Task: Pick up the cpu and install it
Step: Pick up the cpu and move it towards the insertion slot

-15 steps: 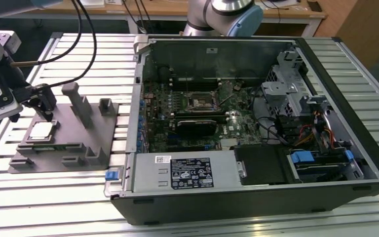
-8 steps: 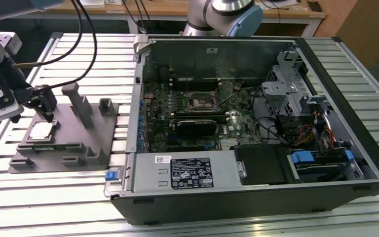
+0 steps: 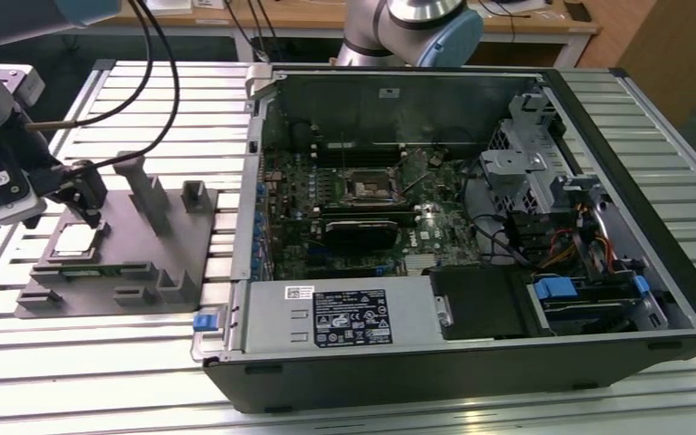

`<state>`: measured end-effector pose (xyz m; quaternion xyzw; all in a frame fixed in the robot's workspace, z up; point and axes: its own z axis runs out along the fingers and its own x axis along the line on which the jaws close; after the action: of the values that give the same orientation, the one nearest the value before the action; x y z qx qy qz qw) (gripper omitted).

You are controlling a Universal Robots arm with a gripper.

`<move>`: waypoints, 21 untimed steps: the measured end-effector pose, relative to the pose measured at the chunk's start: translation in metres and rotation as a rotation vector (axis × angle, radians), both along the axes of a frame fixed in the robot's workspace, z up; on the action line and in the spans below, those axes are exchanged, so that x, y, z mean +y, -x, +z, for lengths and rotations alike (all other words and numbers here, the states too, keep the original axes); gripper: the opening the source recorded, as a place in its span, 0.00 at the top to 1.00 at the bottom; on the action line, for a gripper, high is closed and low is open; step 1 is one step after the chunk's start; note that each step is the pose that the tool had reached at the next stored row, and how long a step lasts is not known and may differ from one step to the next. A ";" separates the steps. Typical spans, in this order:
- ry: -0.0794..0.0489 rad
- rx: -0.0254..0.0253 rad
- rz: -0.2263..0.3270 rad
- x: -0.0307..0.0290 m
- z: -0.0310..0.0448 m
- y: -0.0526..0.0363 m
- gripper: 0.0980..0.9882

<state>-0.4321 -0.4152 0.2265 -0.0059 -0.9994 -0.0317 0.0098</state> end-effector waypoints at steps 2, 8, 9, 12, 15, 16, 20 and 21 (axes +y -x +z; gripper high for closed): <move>0.000 -0.0001 0.000 0.0000 -0.0003 0.0000 0.24; 0.000 -0.0002 0.000 0.0000 -0.0019 0.0000 0.24; 0.000 0.0000 0.000 0.0000 -0.0021 0.0000 0.24; 0.000 -0.0002 0.000 0.0000 -0.0030 0.0000 0.24; 0.000 -0.0003 0.000 0.0000 -0.0051 0.0000 0.24; 0.000 -0.0002 0.000 0.0000 -0.0060 0.0002 0.24; 0.001 -0.0002 0.000 0.0000 -0.0111 0.0011 0.24; 0.001 -0.0001 0.000 0.0000 -0.0127 0.0015 0.24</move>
<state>-0.4335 -0.4152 0.2138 -0.0060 -0.9994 -0.0314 0.0097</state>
